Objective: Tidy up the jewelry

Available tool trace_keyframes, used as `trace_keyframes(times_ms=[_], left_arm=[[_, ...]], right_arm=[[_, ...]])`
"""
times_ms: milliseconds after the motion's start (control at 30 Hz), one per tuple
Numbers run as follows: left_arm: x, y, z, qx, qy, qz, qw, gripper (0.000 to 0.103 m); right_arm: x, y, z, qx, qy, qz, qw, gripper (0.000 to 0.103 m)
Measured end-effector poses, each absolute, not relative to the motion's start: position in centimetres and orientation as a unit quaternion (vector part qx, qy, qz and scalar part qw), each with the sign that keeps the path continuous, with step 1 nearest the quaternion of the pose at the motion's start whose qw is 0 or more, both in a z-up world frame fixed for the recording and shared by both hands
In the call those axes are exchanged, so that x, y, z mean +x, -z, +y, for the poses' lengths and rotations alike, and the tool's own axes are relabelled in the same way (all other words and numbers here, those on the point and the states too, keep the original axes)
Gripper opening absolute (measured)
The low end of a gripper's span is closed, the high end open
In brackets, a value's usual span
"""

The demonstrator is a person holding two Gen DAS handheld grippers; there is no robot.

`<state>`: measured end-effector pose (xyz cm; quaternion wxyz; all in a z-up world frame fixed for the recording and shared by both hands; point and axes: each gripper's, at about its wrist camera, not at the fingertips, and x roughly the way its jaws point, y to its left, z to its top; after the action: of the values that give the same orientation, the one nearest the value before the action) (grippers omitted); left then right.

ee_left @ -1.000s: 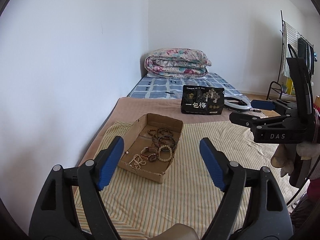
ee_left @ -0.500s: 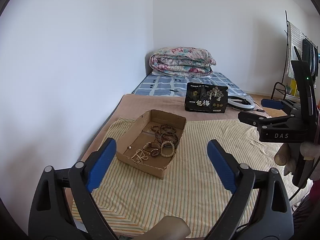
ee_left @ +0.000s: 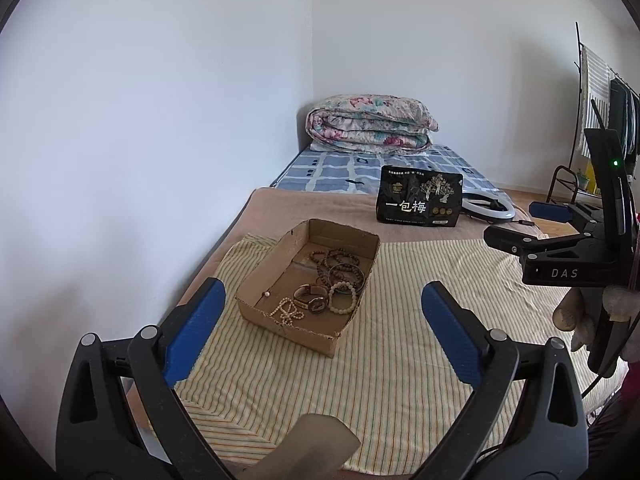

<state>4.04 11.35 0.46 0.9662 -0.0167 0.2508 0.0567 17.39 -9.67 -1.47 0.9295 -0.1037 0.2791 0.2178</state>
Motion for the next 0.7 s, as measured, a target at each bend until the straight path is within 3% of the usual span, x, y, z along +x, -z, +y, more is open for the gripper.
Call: trace_keyframes(times_ms=[700], left_arm=[[3.96, -0.58, 11.48, -0.013, -0.064, 0.252, 0.966, 0.103]], right_arm=[[17.35, 1.34, -9.80, -0.106, -0.215, 0.278, 0.930, 0.103]])
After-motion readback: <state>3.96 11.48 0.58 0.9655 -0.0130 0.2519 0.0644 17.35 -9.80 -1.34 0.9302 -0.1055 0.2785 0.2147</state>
